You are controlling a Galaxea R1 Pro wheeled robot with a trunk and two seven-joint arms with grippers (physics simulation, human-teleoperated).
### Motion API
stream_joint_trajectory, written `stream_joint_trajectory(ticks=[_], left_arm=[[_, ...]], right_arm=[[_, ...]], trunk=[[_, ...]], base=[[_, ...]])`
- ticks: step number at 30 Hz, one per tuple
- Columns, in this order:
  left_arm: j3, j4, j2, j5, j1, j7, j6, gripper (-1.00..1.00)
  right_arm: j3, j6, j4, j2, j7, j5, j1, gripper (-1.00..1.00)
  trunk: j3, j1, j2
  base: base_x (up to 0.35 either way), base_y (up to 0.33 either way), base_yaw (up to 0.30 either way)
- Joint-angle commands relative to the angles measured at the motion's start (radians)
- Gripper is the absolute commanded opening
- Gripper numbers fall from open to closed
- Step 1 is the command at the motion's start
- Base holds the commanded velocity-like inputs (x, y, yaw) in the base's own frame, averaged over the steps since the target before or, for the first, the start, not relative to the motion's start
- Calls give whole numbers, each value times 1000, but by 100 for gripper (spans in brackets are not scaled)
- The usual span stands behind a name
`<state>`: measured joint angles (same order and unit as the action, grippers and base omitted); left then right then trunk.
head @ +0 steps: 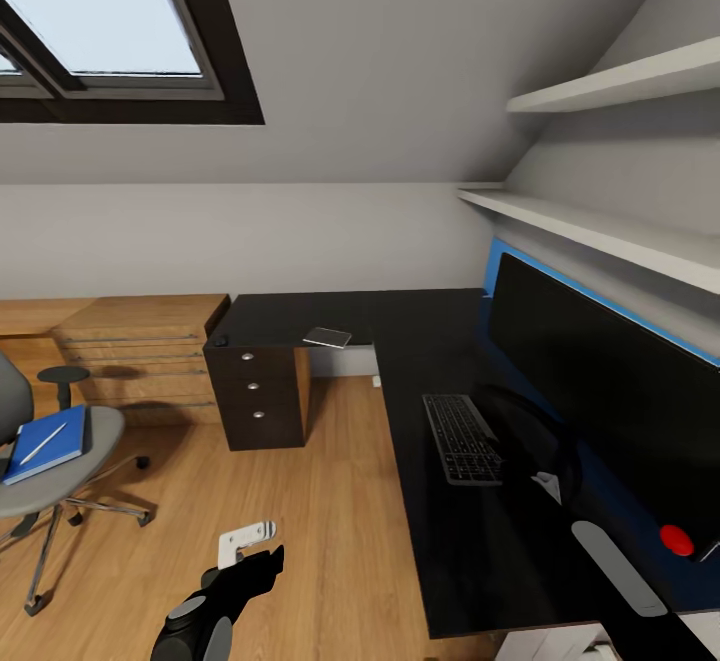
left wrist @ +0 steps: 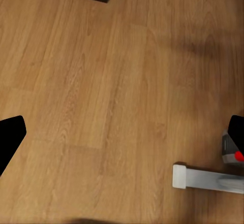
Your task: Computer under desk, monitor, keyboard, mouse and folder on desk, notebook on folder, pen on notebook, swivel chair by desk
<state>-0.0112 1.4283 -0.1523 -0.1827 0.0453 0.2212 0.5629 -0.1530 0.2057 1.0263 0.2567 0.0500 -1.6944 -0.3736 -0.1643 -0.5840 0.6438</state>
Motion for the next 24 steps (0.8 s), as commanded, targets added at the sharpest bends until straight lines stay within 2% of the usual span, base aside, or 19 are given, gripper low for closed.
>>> stream_joint_trajectory(ticks=[1, 12, 16, 24], left_arm=[[-1, 1, 0, -11, 1, 9, 4, 100], [-1, 1, 0, -11, 1, 9, 4, 100], [-1, 2, 0, -12, 1, 9, 5, 100], [-1, 2, 0, -12, 1, 9, 5, 100]], right_arm=[[-2, 0, 1, 1, 5, -8, -1, 100], [-1, 0, 1, 1, 5, -8, -1, 100], [0, 0, 1, 1, 4, -8, -1, 100], [0, 0, 1, 1, 4, -8, -1, 100]], trunk=[[-2, 0, 2], [-2, 0, 2], [-2, 0, 2], [-2, 0, 2]], base=[[0, -25, 0], [-30, -34, 0], [-260, -139, 0], [-325, -20, 0]])
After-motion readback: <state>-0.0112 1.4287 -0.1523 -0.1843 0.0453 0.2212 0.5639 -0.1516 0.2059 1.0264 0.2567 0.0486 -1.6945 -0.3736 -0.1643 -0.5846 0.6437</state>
